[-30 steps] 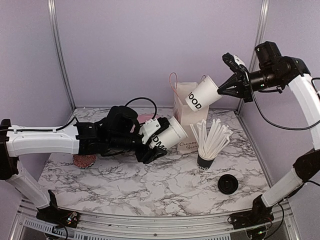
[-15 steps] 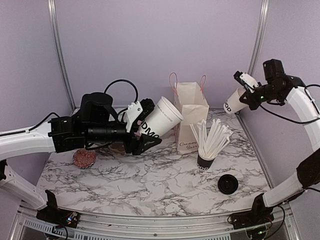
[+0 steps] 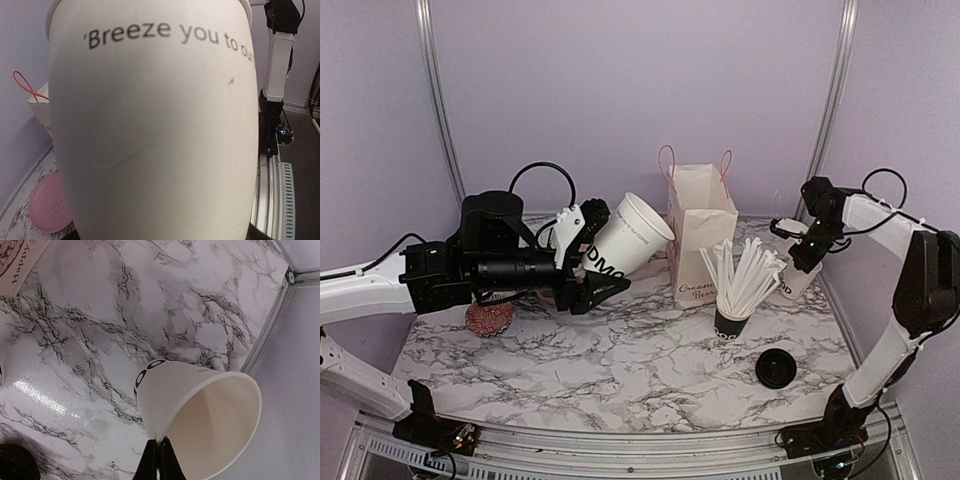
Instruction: Pack the takeout coffee
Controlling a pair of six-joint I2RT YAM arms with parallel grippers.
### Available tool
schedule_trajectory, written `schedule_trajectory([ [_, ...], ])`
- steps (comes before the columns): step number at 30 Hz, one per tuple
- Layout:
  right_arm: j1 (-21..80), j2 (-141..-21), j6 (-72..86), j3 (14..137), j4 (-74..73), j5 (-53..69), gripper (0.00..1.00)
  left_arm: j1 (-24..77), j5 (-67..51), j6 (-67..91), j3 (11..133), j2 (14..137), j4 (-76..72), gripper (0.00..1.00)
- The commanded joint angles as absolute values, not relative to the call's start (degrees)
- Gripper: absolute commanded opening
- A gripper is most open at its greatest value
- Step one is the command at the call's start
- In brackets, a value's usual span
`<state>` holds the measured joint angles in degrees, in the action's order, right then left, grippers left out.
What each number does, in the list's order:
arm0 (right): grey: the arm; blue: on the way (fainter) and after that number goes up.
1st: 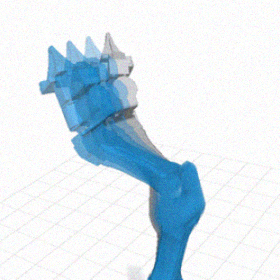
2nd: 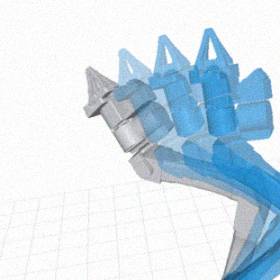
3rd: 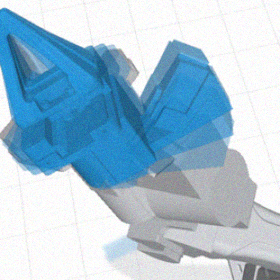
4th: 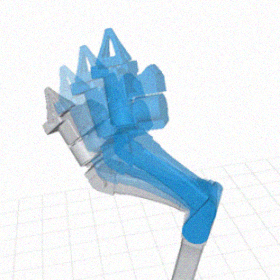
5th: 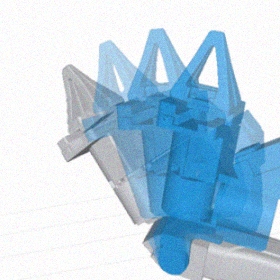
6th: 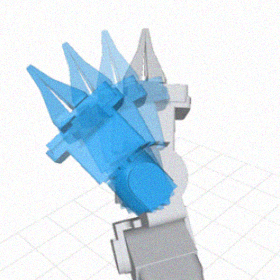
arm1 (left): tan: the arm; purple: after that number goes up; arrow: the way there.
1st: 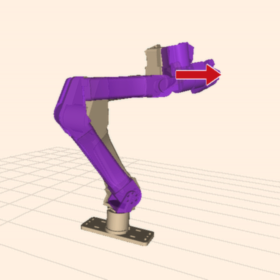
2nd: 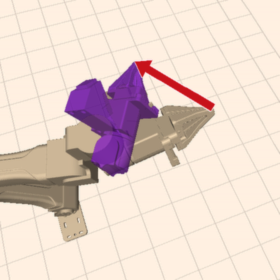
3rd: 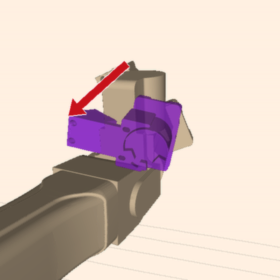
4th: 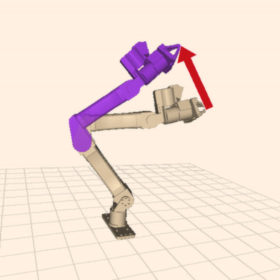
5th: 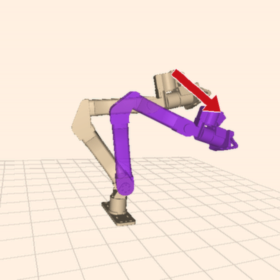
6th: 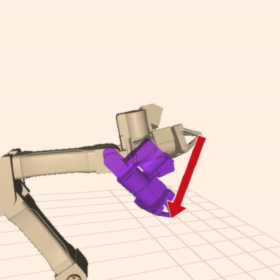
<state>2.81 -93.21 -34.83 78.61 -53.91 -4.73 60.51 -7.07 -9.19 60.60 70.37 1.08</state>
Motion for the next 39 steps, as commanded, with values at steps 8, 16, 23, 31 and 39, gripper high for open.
schedule_trajectory([
  [8,2.46,-95.2,-33.27,82.16,-53.36,-3.26,0.17,60.21,-7.9,-8.7,60.03,69.04,-1.56,0.72],
  [16,2.46,-84.9,-32.73,91.62,-60.75,14.79,0.32,60.16,-8.5,-7.78,60.0,70.78,-3.07,0.73],
  [23,15.19,-76.68,-43.85,95.46,-60.92,45.48,0.52,59.06,-9.72,-6.38,62.92,75.13,-3.3,0.73],
  [31,27.77,-87.72,-46.1,105.7,-65.91,45.32,0.53,56.93,-10.68,-3.72,64.69,79.71,-5.61,0.71],
  [39,35.03,-80.98,-48.86,84.84,-55.09,33.26,0.51,56.78,-2.87,-0.54,60.31,76.18,-0.23,0.82],
])
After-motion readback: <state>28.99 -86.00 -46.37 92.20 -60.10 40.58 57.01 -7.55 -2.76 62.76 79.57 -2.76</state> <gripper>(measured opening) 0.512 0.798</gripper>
